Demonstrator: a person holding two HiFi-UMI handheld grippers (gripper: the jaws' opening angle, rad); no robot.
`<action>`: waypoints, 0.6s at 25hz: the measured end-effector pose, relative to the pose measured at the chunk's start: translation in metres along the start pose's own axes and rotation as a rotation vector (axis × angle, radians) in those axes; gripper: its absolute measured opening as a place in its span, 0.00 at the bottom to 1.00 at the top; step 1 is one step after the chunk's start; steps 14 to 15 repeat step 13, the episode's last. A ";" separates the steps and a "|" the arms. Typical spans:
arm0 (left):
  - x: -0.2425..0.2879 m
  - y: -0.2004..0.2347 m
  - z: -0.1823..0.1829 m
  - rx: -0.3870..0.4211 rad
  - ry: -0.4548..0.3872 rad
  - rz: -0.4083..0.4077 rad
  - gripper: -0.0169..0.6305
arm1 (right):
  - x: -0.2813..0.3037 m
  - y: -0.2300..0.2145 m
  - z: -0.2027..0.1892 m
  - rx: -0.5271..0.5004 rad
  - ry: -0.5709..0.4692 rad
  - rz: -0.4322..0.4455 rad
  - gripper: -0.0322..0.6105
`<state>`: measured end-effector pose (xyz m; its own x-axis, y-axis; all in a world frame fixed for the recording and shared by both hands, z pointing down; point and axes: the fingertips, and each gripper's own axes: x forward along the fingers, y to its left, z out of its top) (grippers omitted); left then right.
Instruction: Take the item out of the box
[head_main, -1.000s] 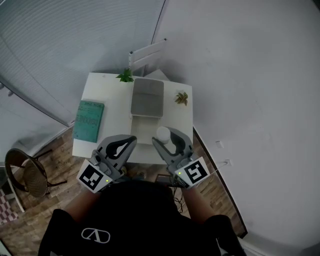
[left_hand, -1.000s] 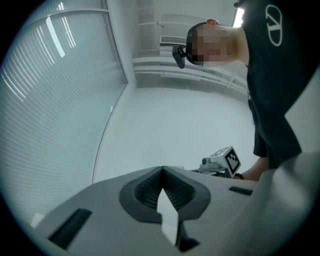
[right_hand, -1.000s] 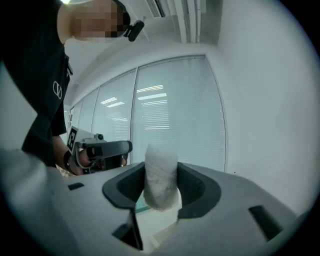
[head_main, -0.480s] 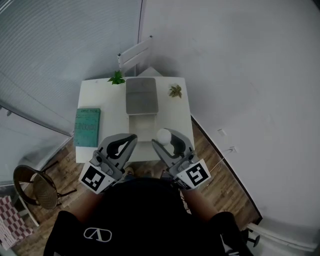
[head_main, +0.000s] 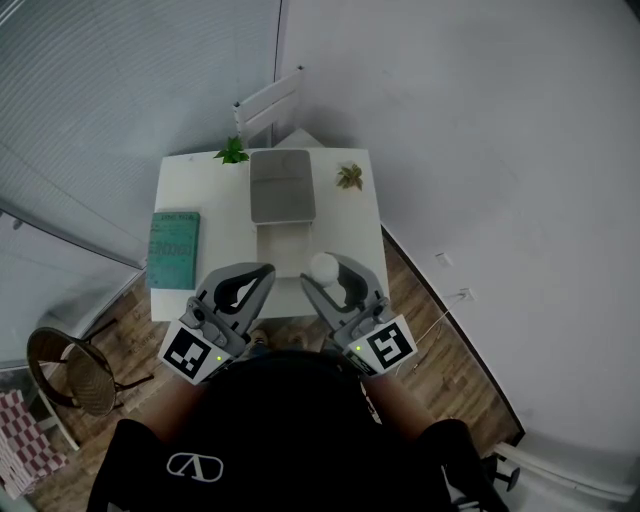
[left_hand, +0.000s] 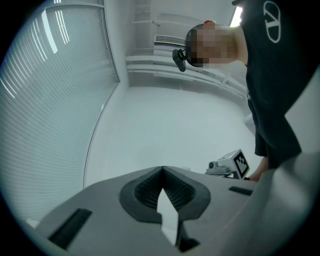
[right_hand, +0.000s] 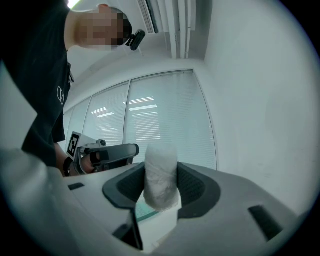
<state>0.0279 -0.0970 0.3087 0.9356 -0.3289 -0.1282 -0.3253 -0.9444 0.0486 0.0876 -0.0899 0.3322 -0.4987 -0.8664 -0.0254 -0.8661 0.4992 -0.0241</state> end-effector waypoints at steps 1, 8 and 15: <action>0.000 0.000 0.000 0.000 -0.001 0.003 0.03 | 0.000 0.000 0.000 -0.003 0.000 0.001 0.34; -0.005 -0.002 0.000 0.003 0.000 0.022 0.03 | -0.002 0.000 0.000 -0.011 -0.001 0.011 0.34; -0.006 -0.004 -0.002 0.008 0.002 0.027 0.03 | -0.002 0.000 0.000 -0.020 0.000 0.017 0.34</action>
